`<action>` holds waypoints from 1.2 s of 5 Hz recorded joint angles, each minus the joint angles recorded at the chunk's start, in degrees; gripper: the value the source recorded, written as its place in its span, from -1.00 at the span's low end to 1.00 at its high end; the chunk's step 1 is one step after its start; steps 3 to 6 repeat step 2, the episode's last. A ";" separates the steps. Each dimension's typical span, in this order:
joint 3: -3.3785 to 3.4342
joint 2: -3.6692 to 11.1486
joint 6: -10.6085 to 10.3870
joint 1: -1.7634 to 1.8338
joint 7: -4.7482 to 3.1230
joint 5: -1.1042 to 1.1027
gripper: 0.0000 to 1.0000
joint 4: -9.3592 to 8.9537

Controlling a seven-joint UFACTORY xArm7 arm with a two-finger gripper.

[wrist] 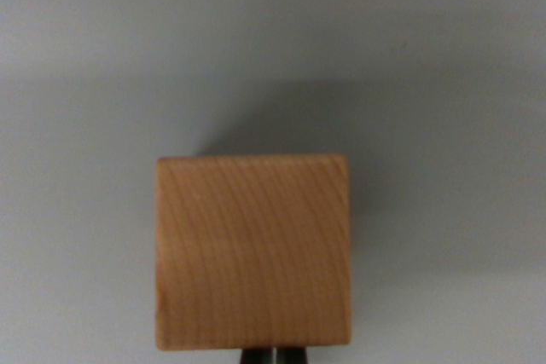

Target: Push wooden cube

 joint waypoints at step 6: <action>0.02 0.20 0.12 0.00 0.02 0.02 1.00 0.32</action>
